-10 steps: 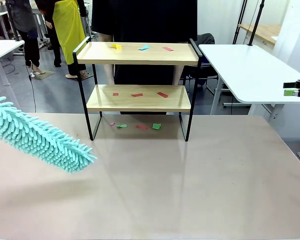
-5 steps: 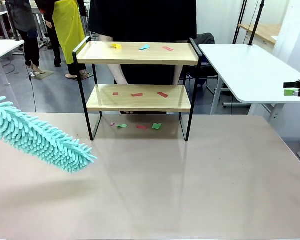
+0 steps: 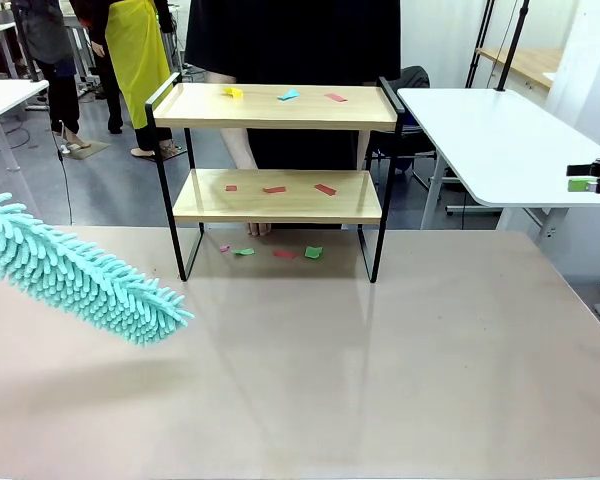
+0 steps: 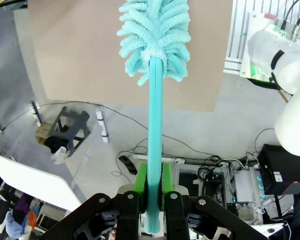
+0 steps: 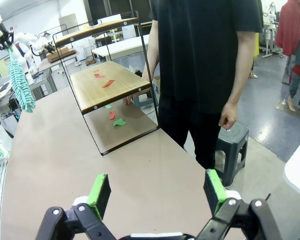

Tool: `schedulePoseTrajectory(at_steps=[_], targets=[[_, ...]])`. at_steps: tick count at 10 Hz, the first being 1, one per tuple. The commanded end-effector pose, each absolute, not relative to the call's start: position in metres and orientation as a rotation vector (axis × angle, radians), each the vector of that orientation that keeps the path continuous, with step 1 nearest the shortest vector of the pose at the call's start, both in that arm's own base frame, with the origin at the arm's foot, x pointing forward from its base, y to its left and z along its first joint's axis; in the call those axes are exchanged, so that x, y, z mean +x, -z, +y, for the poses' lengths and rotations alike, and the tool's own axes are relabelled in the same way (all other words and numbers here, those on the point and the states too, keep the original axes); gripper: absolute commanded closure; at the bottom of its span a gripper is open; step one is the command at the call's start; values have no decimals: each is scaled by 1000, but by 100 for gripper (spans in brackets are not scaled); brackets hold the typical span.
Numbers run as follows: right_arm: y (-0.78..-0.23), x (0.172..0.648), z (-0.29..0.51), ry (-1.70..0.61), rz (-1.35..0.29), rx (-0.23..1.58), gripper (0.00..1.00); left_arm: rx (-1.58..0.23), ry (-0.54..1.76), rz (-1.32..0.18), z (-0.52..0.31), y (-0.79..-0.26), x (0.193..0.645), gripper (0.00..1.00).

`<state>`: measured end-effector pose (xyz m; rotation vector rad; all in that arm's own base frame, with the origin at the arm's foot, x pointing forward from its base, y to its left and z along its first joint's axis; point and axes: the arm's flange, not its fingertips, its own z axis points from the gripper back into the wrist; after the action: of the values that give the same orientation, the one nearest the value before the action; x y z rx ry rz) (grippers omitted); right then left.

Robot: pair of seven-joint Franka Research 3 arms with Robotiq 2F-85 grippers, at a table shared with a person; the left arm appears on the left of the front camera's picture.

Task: Clean the shelf.
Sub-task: Clean the specific section of the Shelf indicated by the human with the Duster.

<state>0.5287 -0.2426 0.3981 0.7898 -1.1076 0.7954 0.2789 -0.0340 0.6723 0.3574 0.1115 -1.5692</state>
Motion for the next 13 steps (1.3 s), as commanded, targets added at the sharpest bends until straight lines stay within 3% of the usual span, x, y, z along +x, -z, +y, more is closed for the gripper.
schedulePoseTrajectory(at_steps=[1,8,11,13], targets=[[-400,528,-241,-797,-1110,788,0,358,1567,112,-34,-675,277,86],[-400,528,-241,-797,-1110,788,0,357,1569,111,-34,-672,279,86],[-400,528,-241,-797,-1110,788,0,102,1389,-28,-50,-662,268,86],[-400,528,-241,-797,-1110,788,0,34,1300,-116,-77,-650,258,86]])
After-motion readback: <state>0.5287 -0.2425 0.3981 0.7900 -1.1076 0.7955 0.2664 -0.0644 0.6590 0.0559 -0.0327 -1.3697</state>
